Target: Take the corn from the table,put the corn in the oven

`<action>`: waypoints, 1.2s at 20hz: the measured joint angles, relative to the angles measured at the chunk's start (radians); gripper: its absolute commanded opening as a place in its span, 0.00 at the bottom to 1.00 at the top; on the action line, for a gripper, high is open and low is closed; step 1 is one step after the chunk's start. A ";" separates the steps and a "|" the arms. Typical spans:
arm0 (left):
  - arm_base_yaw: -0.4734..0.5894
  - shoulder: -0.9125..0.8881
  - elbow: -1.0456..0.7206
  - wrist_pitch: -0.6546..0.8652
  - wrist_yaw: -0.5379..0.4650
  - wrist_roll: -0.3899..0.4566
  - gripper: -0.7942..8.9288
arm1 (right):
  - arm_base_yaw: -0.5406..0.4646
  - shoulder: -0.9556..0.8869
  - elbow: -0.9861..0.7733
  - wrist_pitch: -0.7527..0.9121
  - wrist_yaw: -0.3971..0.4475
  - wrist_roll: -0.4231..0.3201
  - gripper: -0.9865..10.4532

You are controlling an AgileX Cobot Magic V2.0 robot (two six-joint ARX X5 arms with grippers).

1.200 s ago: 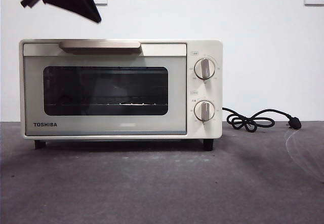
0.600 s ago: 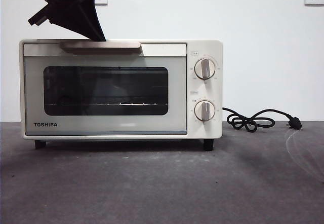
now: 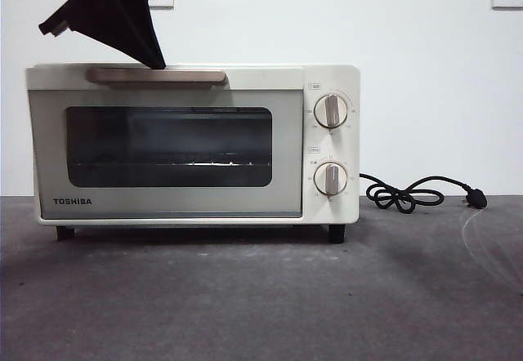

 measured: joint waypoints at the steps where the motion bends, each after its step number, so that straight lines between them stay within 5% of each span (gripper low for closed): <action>1: -0.007 -0.002 0.000 -0.026 0.000 0.005 0.08 | 0.000 0.000 0.000 0.000 0.000 0.000 0.08; 10: -0.079 0.010 -0.009 -0.240 -0.008 0.038 0.08 | 0.000 0.000 0.000 0.000 0.000 0.000 0.08; 24: -0.248 -0.076 -0.015 -0.273 -0.016 0.043 0.08 | 0.000 0.002 0.000 0.037 -0.026 -0.033 0.08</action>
